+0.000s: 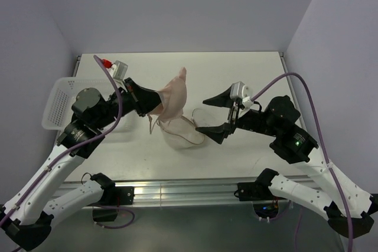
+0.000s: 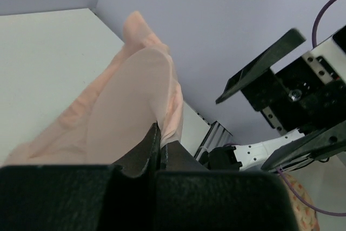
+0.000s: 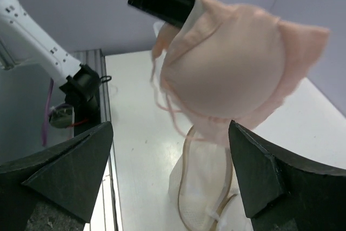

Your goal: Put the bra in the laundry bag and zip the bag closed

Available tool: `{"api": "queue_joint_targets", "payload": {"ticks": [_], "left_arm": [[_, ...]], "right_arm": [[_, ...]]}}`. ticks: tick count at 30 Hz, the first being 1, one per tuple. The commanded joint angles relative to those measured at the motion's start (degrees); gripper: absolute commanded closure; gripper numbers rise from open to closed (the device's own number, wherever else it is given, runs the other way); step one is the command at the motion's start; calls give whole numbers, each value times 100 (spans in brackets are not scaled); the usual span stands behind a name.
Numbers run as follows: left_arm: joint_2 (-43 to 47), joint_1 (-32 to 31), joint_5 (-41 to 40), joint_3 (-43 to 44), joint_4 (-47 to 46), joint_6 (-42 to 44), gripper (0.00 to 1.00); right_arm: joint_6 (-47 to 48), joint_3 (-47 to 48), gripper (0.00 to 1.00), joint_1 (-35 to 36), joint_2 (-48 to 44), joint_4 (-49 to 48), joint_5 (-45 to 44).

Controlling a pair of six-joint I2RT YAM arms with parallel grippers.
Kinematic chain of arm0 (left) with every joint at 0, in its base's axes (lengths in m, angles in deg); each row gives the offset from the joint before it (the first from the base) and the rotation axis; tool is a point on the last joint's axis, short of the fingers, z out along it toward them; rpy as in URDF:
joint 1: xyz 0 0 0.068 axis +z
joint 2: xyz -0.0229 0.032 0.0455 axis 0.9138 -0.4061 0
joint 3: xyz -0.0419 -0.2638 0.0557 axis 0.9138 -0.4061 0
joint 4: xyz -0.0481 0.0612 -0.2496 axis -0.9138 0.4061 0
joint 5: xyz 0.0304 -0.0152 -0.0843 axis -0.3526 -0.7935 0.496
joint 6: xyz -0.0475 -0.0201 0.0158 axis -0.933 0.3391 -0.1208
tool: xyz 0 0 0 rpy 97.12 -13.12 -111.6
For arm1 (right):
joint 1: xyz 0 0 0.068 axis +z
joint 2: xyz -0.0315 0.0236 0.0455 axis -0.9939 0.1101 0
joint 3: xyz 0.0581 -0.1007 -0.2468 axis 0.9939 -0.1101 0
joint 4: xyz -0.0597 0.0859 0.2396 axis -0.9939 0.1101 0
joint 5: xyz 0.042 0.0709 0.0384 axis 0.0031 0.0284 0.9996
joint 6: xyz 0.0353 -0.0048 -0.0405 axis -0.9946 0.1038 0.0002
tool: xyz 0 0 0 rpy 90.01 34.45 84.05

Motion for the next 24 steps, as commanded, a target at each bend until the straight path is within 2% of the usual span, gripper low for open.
{"api": "queue_joint_targets", "payload": {"ticks": [1, 3, 4, 8, 11, 14, 20, 24], "left_arm": [[153, -17, 151, -149, -31, 306, 100], [161, -17, 468, -185, -92, 377, 100], [162, -17, 887, -220, -128, 447, 100], [109, -17, 1741, -229, -286, 728, 100], [-22, -17, 2268, -203, -470, 729, 100], [-93, -17, 2517, -97, -699, 773, 100], [-278, -9, 2772, 79, -936, 720, 100], [-348, -9, 2729, 262, -709, 912, 100]], "right_arm": [[-41, 575, 5, 37, 208, -185, -360], [56, 847, 5, 37, 523, -211, -316], [195, 944, 5, 37, 621, -202, -308], [679, 1752, 4, 37, 1157, 307, -176], [996, 2438, 3, 37, 1596, 755, 237], [1356, 3071, 3, 37, 2166, 1702, 807], [1620, 2801, 3, 37, 2213, 1977, 1467], [1691, 2791, 3, 37, 2204, 2303, 1713]]}}
